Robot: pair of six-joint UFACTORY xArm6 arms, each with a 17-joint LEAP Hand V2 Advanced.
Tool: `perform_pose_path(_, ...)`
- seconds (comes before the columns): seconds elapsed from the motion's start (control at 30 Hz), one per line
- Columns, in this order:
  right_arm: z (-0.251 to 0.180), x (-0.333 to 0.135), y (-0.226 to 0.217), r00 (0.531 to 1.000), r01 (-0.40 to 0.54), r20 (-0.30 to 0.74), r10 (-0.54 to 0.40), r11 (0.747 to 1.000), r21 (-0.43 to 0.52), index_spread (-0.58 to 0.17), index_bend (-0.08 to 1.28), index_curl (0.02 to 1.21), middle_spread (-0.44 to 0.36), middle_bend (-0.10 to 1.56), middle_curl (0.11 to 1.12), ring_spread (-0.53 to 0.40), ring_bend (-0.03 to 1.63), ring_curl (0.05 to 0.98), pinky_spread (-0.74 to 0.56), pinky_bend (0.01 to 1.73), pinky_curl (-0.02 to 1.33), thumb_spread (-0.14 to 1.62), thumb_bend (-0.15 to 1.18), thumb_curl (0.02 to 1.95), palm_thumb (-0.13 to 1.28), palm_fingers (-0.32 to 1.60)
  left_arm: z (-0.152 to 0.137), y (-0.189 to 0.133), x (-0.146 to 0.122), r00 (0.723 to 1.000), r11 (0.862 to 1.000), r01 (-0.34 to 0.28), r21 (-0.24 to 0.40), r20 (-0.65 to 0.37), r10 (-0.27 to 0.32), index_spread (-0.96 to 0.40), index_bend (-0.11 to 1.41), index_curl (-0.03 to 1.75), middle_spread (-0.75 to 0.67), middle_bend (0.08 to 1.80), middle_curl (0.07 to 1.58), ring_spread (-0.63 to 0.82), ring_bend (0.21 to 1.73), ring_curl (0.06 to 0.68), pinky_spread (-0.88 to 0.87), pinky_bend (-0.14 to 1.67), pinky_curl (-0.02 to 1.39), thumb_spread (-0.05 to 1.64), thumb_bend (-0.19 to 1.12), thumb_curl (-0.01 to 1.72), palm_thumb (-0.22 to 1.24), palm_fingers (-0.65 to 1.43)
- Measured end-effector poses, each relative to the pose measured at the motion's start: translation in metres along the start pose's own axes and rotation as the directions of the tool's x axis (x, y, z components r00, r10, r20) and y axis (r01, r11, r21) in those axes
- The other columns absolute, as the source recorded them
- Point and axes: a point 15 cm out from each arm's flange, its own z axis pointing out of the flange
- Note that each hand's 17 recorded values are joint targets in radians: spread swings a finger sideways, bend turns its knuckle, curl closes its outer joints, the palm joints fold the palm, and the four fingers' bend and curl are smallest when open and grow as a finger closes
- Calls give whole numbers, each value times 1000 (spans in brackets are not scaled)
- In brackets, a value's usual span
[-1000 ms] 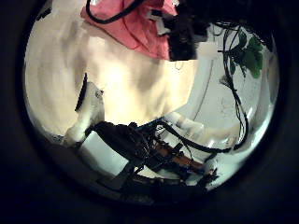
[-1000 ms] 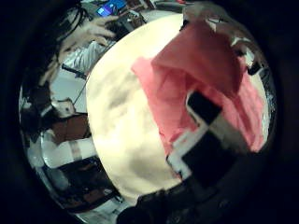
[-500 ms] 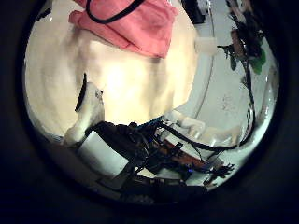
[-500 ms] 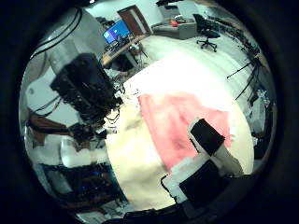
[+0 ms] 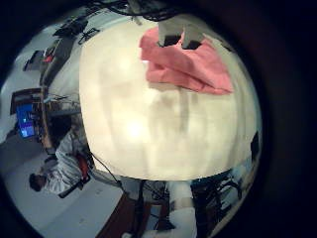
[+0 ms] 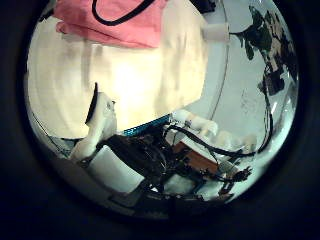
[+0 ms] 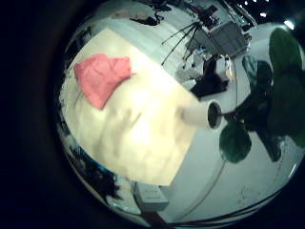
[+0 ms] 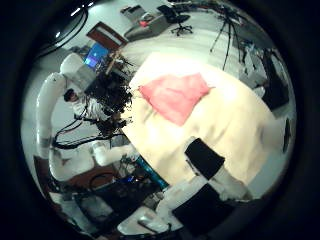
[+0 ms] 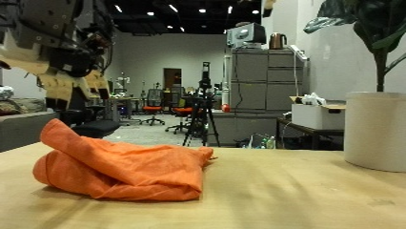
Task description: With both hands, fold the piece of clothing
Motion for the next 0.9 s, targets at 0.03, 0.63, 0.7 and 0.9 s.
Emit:
perform_pose_path(0.03,5,-2,14,1000,-16,10,17,999,-45,-383,121,276,79,184,320,238,440,220,402,637,288,1189,-37,421,591,-111,-1,4,5,1000,1000,-8,-11,9,9,111,171,328,254,184,309,468,443,222,412,322,317,1213,-25,421,662,35)
perform_pose_path(0.63,113,-25,145,950,-306,4,313,932,-195,-347,143,216,102,173,277,266,344,220,378,509,282,1219,-17,294,468,-53,5,44,54,996,996,-58,-63,69,62,118,167,324,307,189,307,473,436,220,413,318,318,1200,-17,366,558,35)
perform_pose_path(0.7,125,-24,154,939,-337,7,345,921,-195,-344,143,216,100,175,275,260,346,222,378,505,284,1216,-17,290,469,-50,7,44,53,996,997,-53,-60,69,57,118,168,324,305,188,307,472,436,220,414,318,318,1199,-17,363,558,35)
perform_pose_path(0.9,128,-16,156,924,-374,8,382,909,-184,-341,152,224,101,180,276,255,348,232,382,496,290,1203,-16,282,480,-33,15,39,47,997,999,-40,-33,68,42,119,170,323,297,191,310,472,431,219,413,314,317,1199,-14,359,570,42)
